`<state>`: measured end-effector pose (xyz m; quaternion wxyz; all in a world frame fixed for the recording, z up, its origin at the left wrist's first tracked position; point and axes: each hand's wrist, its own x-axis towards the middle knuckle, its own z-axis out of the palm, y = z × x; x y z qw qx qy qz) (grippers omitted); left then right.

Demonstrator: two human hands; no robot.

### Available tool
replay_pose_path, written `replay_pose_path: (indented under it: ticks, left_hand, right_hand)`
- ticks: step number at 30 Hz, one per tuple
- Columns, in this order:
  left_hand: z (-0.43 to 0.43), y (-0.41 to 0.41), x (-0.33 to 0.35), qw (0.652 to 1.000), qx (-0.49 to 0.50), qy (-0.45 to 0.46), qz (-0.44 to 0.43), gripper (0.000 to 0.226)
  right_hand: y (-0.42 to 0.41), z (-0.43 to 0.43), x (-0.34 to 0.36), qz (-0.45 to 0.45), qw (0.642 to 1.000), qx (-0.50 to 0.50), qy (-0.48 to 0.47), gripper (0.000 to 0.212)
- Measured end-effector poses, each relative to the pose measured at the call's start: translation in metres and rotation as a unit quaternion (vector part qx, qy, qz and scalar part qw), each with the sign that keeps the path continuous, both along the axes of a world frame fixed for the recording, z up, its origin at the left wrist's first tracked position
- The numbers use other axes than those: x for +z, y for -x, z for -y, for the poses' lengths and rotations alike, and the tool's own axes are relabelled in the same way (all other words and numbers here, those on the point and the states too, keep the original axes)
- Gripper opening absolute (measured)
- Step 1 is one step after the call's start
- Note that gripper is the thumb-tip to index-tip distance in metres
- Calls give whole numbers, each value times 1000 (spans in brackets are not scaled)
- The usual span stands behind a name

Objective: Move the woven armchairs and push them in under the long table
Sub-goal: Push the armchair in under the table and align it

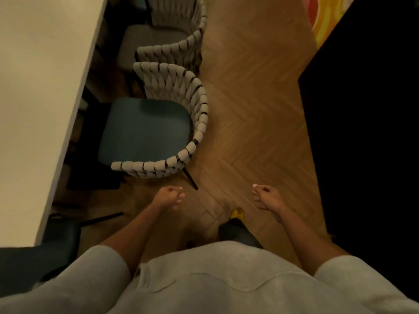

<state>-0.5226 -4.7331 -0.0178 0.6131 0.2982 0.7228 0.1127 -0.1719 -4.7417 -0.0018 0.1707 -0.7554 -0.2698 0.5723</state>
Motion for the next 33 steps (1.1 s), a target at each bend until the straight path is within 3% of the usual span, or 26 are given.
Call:
replay_pose_path:
  ticks: [5,12,18,23,28,33]
  left_hand:
    - [-35,-26,3,993,115,-15,-13,17]
    - [-56,-54,6,948,318,2,-15,23]
    - [-90,-42,-17,888,458,33,-26,73]
    - [-130,-19,-31,835,541,30,-93,81]
    - [-171,-12,-24,793,592,63,-128,74]
    - [-171,-10,-53,733,669,43,-119,72]
  right_hand:
    - [-30,-123,-6,4,993,113,14,21]
    - [3,-258,8,5,959,284,16,22]
    - [43,-357,-2,41,927,372,-4,30]
    - [76,-434,18,46,899,435,-39,25]
    - [116,-511,12,96,857,495,-108,54]
    - [173,-574,-4,104,831,533,-124,68]
